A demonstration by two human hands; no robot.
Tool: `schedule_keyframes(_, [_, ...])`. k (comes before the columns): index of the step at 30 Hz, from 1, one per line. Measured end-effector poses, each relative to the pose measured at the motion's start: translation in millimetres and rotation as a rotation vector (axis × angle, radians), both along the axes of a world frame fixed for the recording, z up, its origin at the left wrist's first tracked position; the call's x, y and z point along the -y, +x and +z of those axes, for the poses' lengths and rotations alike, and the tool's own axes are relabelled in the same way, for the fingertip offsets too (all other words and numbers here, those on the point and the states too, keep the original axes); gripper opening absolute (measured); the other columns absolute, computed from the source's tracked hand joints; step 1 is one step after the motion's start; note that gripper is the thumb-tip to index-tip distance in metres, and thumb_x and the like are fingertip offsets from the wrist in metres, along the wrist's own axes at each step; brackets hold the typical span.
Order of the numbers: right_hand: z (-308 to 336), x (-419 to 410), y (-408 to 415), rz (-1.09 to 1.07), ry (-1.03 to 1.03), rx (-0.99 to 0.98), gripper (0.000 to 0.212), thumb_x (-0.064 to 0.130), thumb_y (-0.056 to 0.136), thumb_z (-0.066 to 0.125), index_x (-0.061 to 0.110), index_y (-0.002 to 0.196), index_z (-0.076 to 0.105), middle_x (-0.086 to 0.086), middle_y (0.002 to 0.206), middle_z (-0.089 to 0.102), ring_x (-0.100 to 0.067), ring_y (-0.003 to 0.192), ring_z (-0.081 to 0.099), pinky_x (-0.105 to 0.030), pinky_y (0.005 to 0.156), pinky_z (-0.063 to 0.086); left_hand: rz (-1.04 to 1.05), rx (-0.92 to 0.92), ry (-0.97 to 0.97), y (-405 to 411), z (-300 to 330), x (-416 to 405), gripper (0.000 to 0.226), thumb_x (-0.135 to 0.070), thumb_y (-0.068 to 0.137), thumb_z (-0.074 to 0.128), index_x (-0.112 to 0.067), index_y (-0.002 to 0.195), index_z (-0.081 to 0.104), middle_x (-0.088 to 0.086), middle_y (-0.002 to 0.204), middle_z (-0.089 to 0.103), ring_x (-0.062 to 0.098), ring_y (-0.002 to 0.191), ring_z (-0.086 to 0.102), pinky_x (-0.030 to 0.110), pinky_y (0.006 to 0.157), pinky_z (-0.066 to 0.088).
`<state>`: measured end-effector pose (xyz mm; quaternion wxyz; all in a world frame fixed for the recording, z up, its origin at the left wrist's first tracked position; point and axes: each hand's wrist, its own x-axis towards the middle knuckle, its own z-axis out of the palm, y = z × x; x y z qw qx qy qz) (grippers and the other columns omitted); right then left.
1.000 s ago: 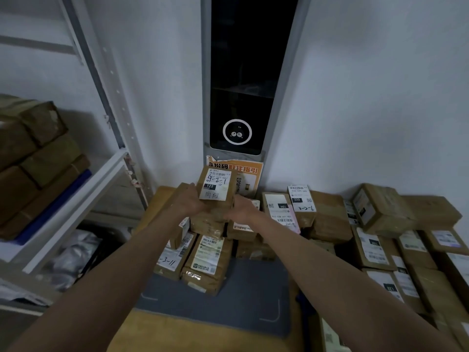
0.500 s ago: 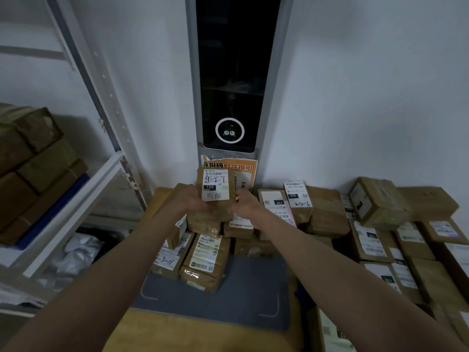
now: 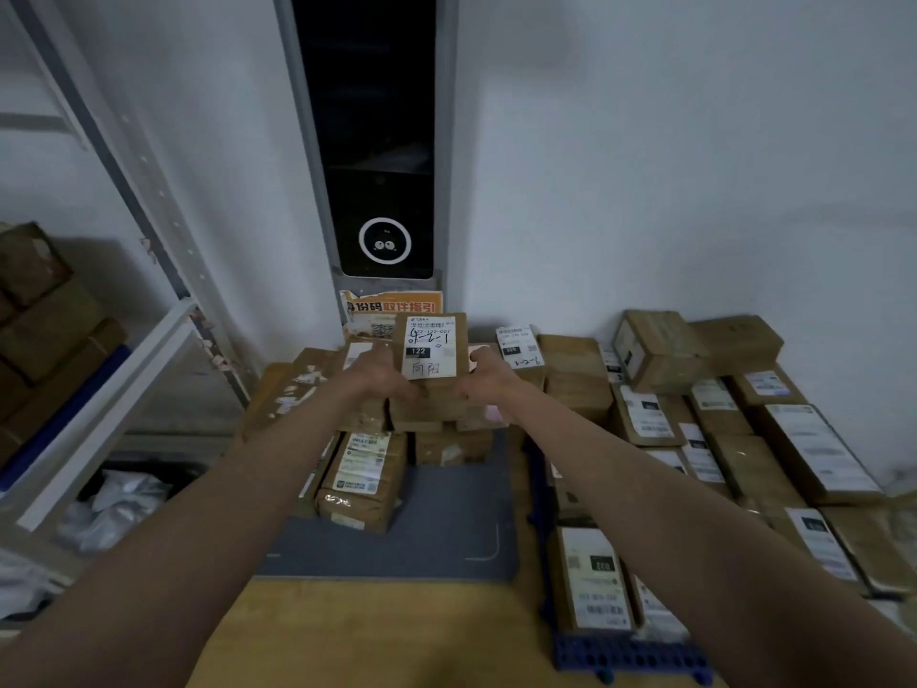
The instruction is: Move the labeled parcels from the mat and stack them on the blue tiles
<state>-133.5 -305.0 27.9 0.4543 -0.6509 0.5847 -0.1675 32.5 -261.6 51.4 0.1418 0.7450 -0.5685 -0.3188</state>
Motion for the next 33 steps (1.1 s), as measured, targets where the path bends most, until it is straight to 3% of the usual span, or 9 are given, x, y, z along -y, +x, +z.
schedule_keyframes(5, [-1, -12, -53, -0.041, -0.005, 0.049, 0.036, 0.015, 0.087, 0.070, 0.012, 0.119, 0.055, -0.006, 0.120, 0.065, -0.023, 0.109, 0.063, -0.036, 0.090, 0.056, -0.054, -0.051, -0.011, -46, -3, 1, 0.059, -0.013, 0.068, 0.085, -0.015, 0.113, 0.048, 0.003, 0.125, 0.058, 0.020, 0.109, 0.054, 0.031, 0.090, 0.046])
schedule_keyframes(7, [-3, -16, -74, -0.057, -0.012, 0.010, 0.041, 0.021, 0.086, 0.071, 0.011, 0.122, 0.053, -0.005, 0.119, 0.064, -0.024, 0.107, 0.064, -0.037, 0.089, 0.056, -0.079, -0.039, 0.009, -65, -6, 0, 0.074, -0.016, 0.067, 0.086, -0.011, 0.130, 0.046, 0.005, 0.128, 0.058, 0.023, 0.115, 0.055, 0.035, 0.096, 0.047])
schedule_keyframes(15, [-5, -42, -152, -0.105, 0.038, 0.122, 0.055, 0.018, 0.081, 0.077, 0.008, 0.130, 0.054, -0.012, 0.126, 0.063, -0.028, 0.116, 0.060, -0.046, 0.099, 0.051, -0.122, -0.066, 0.003, -138, -5, -23, 0.072, -0.017, 0.069, 0.086, -0.009, 0.128, 0.046, 0.005, 0.126, 0.060, 0.023, 0.113, 0.057, 0.038, 0.095, 0.050])
schedule_keyframes(17, [-3, -51, -176, -0.074, -0.001, 0.095, 0.051, 0.022, 0.081, 0.077, 0.012, 0.127, 0.059, -0.008, 0.123, 0.066, -0.027, 0.113, 0.062, -0.044, 0.097, 0.052, -0.129, -0.069, -0.020, -161, -9, -29, 0.056, -0.014, 0.069, 0.086, -0.015, 0.110, 0.048, 0.003, 0.121, 0.059, 0.018, 0.103, 0.055, 0.027, 0.083, 0.049])
schedule_keyframes(22, [1, -72, -241, -0.044, -0.037, 0.021, 0.031, 0.026, 0.084, 0.073, 0.014, 0.113, 0.067, -0.006, 0.111, 0.071, -0.026, 0.102, 0.067, -0.043, 0.091, 0.056, -0.114, -0.041, 0.002, -223, -21, -44, 0.071, -0.022, 0.069, 0.086, -0.010, 0.121, 0.040, 0.006, 0.125, 0.057, 0.023, 0.110, 0.054, 0.034, 0.091, 0.048])
schedule_keyframes(25, [-3, -83, -279, -0.025, -0.019, -0.053, 0.027, 0.021, 0.089, 0.067, 0.010, 0.113, 0.064, -0.012, 0.113, 0.070, -0.031, 0.103, 0.067, -0.047, 0.092, 0.055, -0.140, -0.030, 0.023, -262, -28, -48, 0.077, -0.028, 0.067, 0.087, -0.008, 0.124, 0.040, 0.006, 0.120, 0.058, 0.023, 0.104, 0.056, 0.028, 0.076, 0.048])
schedule_keyframes(27, [-4, -92, -301, -0.043, -0.019, -0.028, 0.011, 0.020, 0.090, 0.065, 0.016, 0.100, 0.063, -0.013, 0.110, 0.070, -0.031, 0.098, 0.067, -0.045, 0.089, 0.056, -0.157, -0.043, 0.005, -284, -31, -51, 0.074, -0.026, 0.065, 0.088, -0.010, 0.121, 0.041, 0.004, 0.118, 0.058, 0.018, 0.098, 0.052, 0.021, 0.068, 0.042])
schedule_keyframes(30, [-7, -99, -330, -0.051, -0.001, -0.062, 0.011, 0.018, 0.090, 0.064, 0.013, 0.100, 0.063, -0.015, 0.106, 0.070, -0.028, 0.088, 0.065, -0.038, 0.079, 0.053, -0.192, -0.041, 0.001, -310, -36, -55, 0.088, -0.027, 0.063, 0.089, -0.009, 0.132, 0.038, 0.002, 0.122, 0.056, 0.016, 0.101, 0.051, 0.022, 0.075, 0.041])
schedule_keyframes(33, [-8, -105, -355, -0.074, -0.021, -0.097, 0.016, 0.020, 0.089, 0.065, 0.018, 0.104, 0.059, -0.002, 0.092, 0.069, -0.024, 0.084, 0.068, -0.035, 0.074, 0.057, -0.243, -0.026, 0.023, -327, -40, -53, 0.093, -0.032, 0.064, 0.089, -0.009, 0.136, 0.036, 0.005, 0.131, 0.055, 0.021, 0.113, 0.054, 0.027, 0.085, 0.046])
